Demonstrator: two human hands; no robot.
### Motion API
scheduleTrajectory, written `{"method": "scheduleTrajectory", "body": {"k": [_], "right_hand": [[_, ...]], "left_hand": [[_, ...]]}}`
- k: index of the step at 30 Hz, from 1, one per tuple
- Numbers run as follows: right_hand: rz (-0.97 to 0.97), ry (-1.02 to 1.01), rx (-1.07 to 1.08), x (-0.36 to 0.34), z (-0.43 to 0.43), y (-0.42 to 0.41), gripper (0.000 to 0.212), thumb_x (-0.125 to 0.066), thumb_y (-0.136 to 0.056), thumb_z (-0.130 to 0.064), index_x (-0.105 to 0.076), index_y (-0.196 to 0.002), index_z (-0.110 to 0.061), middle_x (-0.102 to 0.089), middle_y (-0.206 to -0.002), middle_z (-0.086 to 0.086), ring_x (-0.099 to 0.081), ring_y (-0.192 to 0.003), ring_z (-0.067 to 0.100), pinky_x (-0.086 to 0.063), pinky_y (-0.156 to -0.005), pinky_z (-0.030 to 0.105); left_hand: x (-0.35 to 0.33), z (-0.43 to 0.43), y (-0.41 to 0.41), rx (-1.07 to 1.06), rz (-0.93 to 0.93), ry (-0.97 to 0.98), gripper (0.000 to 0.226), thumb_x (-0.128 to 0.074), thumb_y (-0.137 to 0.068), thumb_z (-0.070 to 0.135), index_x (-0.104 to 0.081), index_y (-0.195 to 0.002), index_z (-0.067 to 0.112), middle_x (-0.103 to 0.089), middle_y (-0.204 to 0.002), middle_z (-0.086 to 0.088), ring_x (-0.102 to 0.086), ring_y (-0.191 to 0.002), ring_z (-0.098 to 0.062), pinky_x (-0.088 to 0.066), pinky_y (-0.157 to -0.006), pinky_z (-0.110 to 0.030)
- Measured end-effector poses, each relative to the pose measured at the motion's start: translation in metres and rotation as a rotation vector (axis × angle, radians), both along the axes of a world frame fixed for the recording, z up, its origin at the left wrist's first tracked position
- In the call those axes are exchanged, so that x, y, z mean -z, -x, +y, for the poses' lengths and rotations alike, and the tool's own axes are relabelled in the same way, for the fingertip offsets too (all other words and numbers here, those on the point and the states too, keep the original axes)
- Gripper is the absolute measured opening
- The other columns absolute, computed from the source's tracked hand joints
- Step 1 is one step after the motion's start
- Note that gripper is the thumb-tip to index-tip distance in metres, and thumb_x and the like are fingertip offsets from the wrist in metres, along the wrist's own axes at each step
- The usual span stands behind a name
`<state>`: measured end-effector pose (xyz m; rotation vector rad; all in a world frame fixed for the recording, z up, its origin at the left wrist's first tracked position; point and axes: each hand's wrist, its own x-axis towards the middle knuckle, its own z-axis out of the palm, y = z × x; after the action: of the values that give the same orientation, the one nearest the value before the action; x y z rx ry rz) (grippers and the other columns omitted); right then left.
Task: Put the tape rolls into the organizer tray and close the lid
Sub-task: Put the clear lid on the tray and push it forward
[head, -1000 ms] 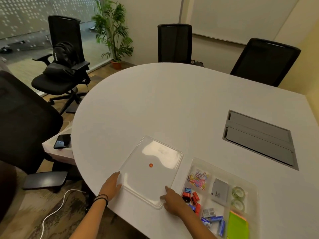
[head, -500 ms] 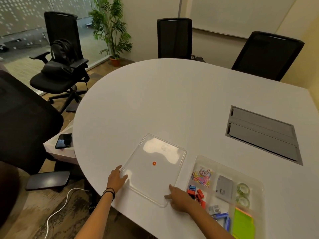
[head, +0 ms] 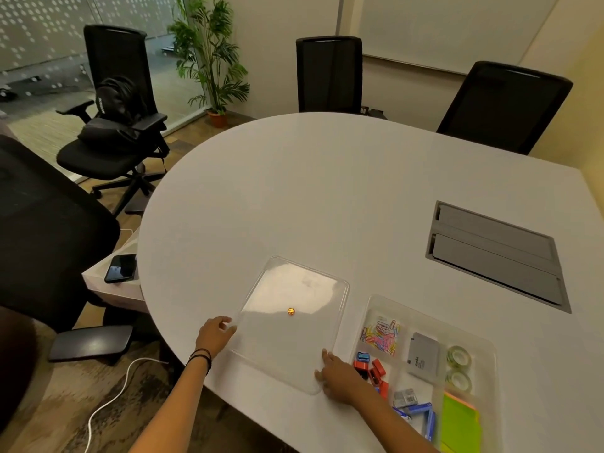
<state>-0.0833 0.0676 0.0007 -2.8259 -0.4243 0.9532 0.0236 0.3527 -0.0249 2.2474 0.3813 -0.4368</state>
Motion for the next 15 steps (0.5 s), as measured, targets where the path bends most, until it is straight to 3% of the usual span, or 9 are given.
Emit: {"method": "scheduleTrajectory", "body": {"k": [5,11,13,15], "right_hand": [[-0.001,-0.072,0.083,-0.006,0.0,0.002,0.038,-0.038,-0.092,-0.009,-0.046,-0.13,-0.007,-0.006,-0.153,0.022,-0.025,-0.137,0.033,-0.031,-0.111,0.042],[0.004,-0.376,0.406,-0.015,-0.001,0.0,0.034,-0.042,-0.093,-0.018,-0.05,-0.126,-0.015,-0.032,-0.149,0.011,-0.042,-0.128,0.021,-0.032,-0.107,0.03],[-0.018,-0.484,0.494,-0.024,-0.003,-0.003,0.031,-0.045,-0.093,-0.018,-0.054,-0.122,-0.016,-0.046,-0.139,0.008,-0.055,-0.108,0.016,-0.04,-0.094,0.021],[-0.072,-0.581,0.561,-0.036,-0.007,-0.008,0.028,-0.048,-0.092,-0.017,-0.058,-0.118,-0.016,-0.055,-0.13,0.005,-0.057,-0.092,0.01,-0.043,-0.078,0.01]], "left_hand": [[-0.012,-0.006,0.002,-0.156,-0.09,0.146,0.011,-0.063,-0.084,0.011,-0.062,-0.094,0.006,-0.061,-0.089,-0.011,-0.057,-0.091,-0.031,-0.046,-0.078,-0.036],[-0.044,-0.017,0.014,-0.221,-0.156,0.44,0.008,-0.059,-0.088,0.008,-0.057,-0.094,0.003,-0.072,-0.079,-0.008,-0.066,-0.081,-0.027,-0.043,-0.07,-0.024],[-0.06,-0.021,0.018,-0.275,-0.215,0.461,0.007,-0.058,-0.089,0.009,-0.059,-0.094,0.004,-0.072,-0.078,-0.011,-0.068,-0.076,-0.026,-0.041,-0.065,-0.02],[-0.076,-0.024,0.019,-0.303,-0.289,0.478,0.005,-0.057,-0.089,0.009,-0.061,-0.092,0.007,-0.071,-0.079,-0.013,-0.069,-0.074,-0.025,-0.041,-0.066,-0.02]]}}
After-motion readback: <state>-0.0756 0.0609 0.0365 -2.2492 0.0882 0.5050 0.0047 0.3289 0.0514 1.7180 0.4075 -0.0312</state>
